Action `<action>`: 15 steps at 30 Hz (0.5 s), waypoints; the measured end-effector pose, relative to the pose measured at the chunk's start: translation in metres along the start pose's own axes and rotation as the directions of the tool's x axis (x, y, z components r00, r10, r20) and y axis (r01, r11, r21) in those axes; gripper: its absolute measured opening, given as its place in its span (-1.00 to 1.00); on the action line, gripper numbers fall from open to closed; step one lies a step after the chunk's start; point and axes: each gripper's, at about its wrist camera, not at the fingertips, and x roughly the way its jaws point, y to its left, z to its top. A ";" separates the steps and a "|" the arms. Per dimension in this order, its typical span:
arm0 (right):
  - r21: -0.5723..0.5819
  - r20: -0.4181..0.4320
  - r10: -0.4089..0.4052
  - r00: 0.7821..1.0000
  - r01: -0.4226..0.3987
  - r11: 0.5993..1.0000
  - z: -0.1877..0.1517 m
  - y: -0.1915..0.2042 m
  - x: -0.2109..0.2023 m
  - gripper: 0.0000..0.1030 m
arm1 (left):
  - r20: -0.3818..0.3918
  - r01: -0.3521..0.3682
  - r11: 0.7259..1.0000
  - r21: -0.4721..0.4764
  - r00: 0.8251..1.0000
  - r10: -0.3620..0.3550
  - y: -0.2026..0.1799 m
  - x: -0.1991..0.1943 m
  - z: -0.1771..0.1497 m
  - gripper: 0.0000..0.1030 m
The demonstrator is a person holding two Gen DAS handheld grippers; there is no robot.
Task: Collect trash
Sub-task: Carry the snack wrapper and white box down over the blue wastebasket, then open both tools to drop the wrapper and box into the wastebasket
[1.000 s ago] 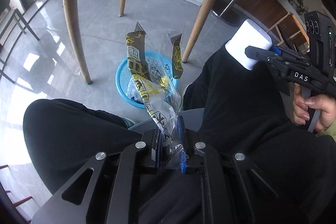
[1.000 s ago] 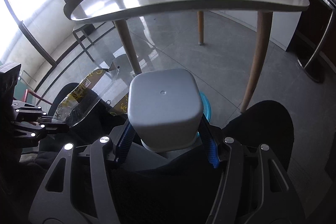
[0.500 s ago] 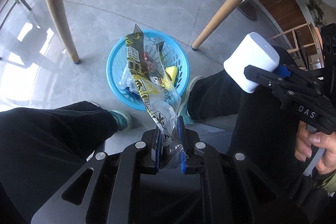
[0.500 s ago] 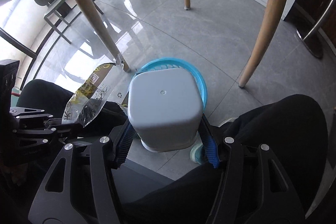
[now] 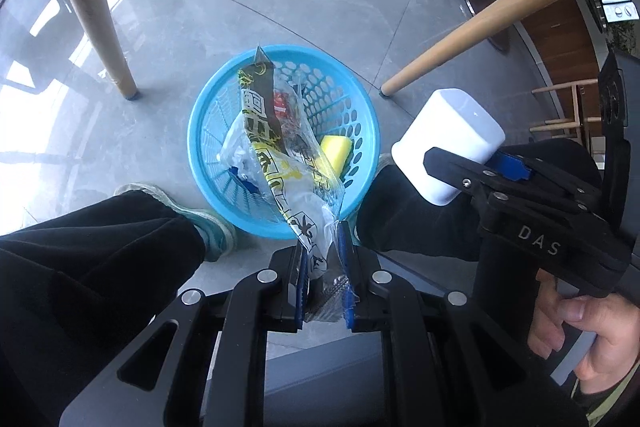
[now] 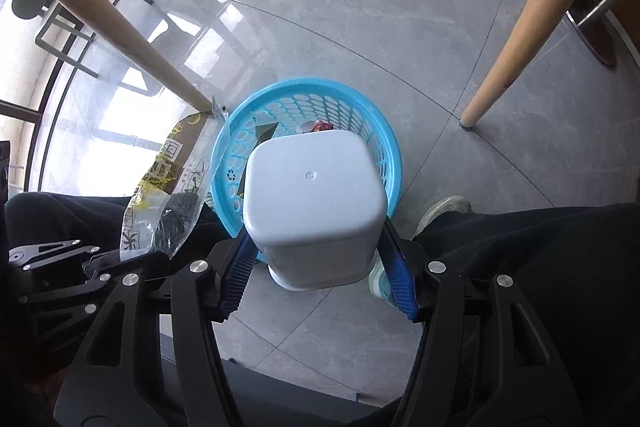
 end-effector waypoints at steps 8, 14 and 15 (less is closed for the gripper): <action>0.050 -0.061 0.018 0.998 -0.015 0.999 0.014 -0.007 0.037 0.09 | -0.048 -0.013 1.000 -0.019 0.999 0.012 0.006 0.026 0.014 -0.76; 0.082 -0.107 0.009 0.994 0.000 0.997 0.030 -0.015 0.076 0.09 | -0.083 -0.054 0.999 0.006 0.995 0.054 0.009 0.050 0.029 -0.76; 0.089 -0.115 0.012 0.993 -0.002 0.996 0.031 -0.017 0.082 0.09 | -0.093 -0.061 0.998 0.016 0.994 0.062 0.009 0.055 0.030 -0.76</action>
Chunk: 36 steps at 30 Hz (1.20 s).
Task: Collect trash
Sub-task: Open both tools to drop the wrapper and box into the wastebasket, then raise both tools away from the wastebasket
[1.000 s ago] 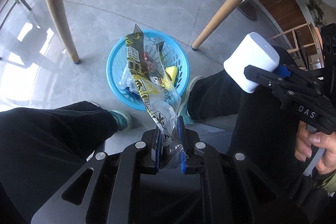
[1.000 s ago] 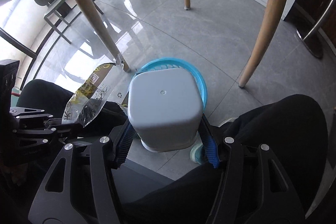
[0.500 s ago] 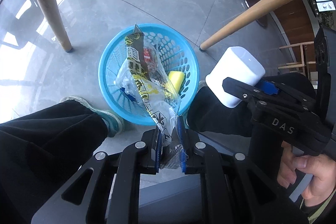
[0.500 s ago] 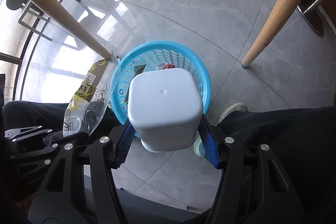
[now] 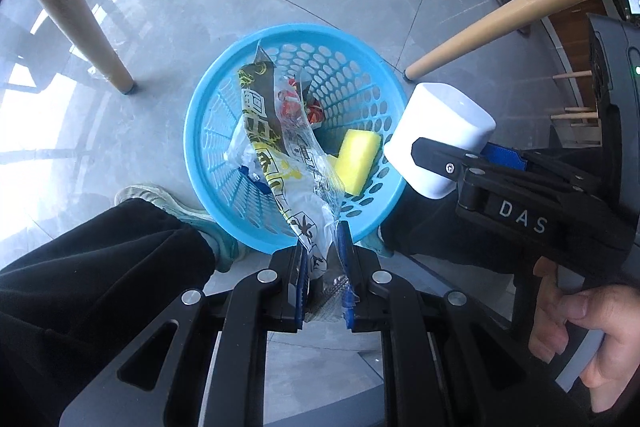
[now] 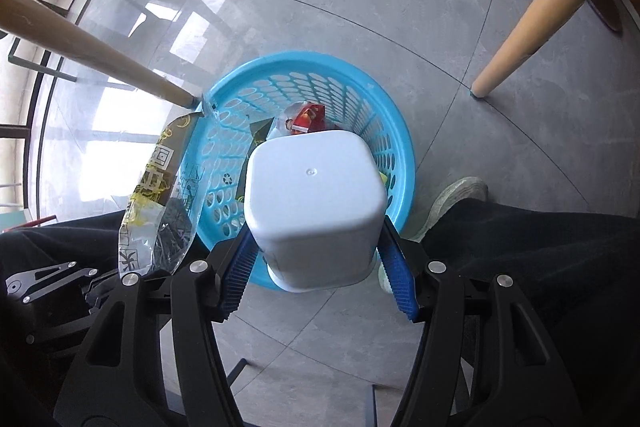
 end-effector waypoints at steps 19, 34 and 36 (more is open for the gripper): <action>0.087 -0.072 0.048 0.996 -0.041 0.995 0.019 -0.017 0.040 0.28 | 0.018 -0.103 0.986 0.133 0.995 0.102 -0.003 0.026 0.021 -0.31; 0.007 0.018 0.011 1.000 -0.011 1.000 0.004 -0.005 -0.012 0.42 | 0.095 -0.156 0.987 -0.019 0.983 0.158 0.016 -0.035 0.003 -0.05; -0.029 0.062 -0.001 0.998 0.002 1.000 0.000 0.001 -0.030 0.43 | 0.121 -0.129 0.991 -0.041 0.984 0.133 0.016 -0.049 -0.002 0.09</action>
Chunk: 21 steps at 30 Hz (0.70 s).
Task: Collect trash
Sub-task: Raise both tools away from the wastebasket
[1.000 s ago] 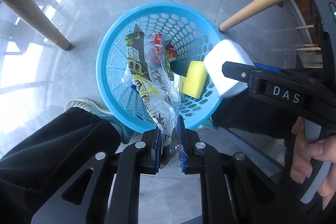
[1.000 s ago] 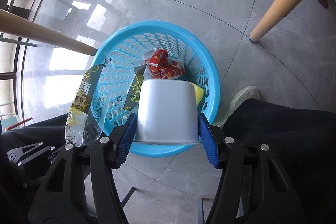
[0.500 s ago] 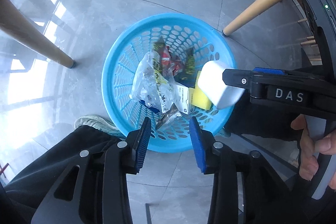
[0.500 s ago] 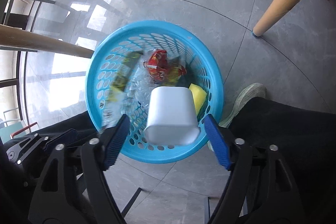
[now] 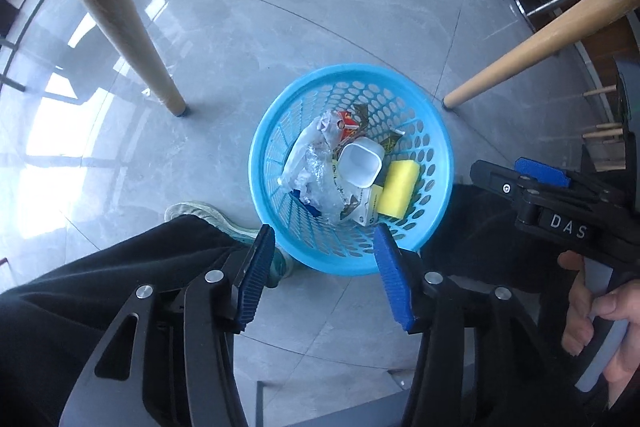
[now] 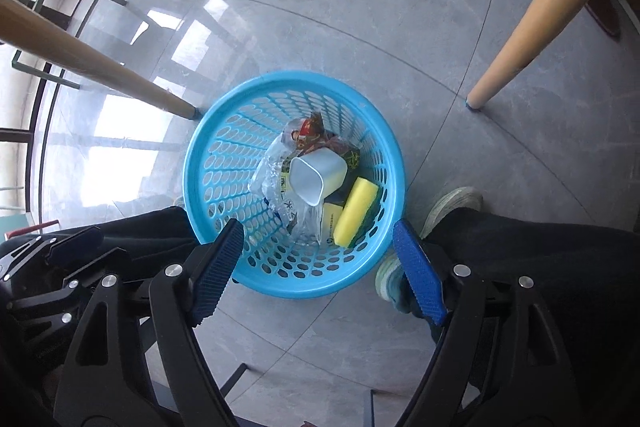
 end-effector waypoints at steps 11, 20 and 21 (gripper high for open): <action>-0.125 0.139 -0.004 0.990 0.021 0.992 -0.032 0.018 -0.075 0.62 | 0.122 -0.036 0.997 0.070 0.992 0.028 -0.023 -0.047 -0.032 0.38; -0.179 0.180 0.037 0.983 -0.004 0.984 -0.058 0.019 -0.115 0.71 | 0.233 -0.045 0.995 0.094 0.972 0.022 -0.030 -0.094 -0.055 0.70; -0.188 0.182 0.047 0.982 -0.012 0.982 -0.062 0.019 -0.118 0.71 | 0.242 -0.043 0.994 0.101 0.970 0.018 -0.032 -0.098 -0.058 0.72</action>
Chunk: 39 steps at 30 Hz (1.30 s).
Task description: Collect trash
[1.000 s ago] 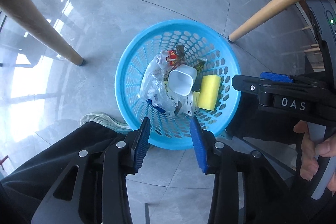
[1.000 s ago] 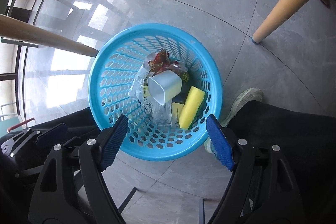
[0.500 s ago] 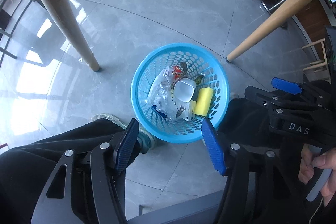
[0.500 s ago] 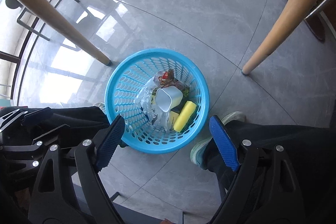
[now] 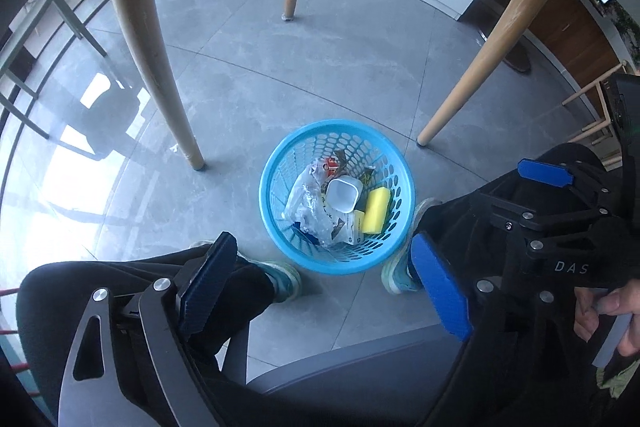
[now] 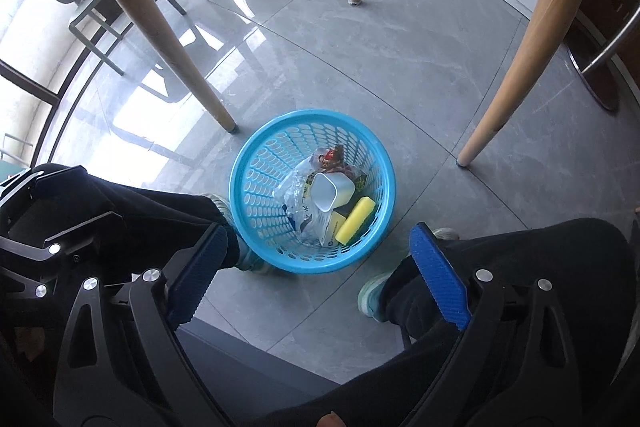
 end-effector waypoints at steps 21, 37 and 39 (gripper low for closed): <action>-0.102 0.028 0.038 0.999 -0.035 0.994 -0.041 0.014 -0.040 0.83 | 0.059 0.003 0.999 0.033 0.998 -0.005 -0.003 -0.026 -0.036 0.89; -0.113 0.002 0.063 0.998 -0.062 0.992 -0.042 0.016 -0.037 0.83 | 0.043 -0.015 1.000 0.022 0.999 0.014 -0.003 -0.023 -0.041 0.89; -0.108 -0.001 0.071 0.997 -0.071 0.992 -0.042 0.015 -0.036 0.83 | 0.043 -0.007 1.000 0.019 0.999 0.006 -0.001 -0.023 -0.041 0.89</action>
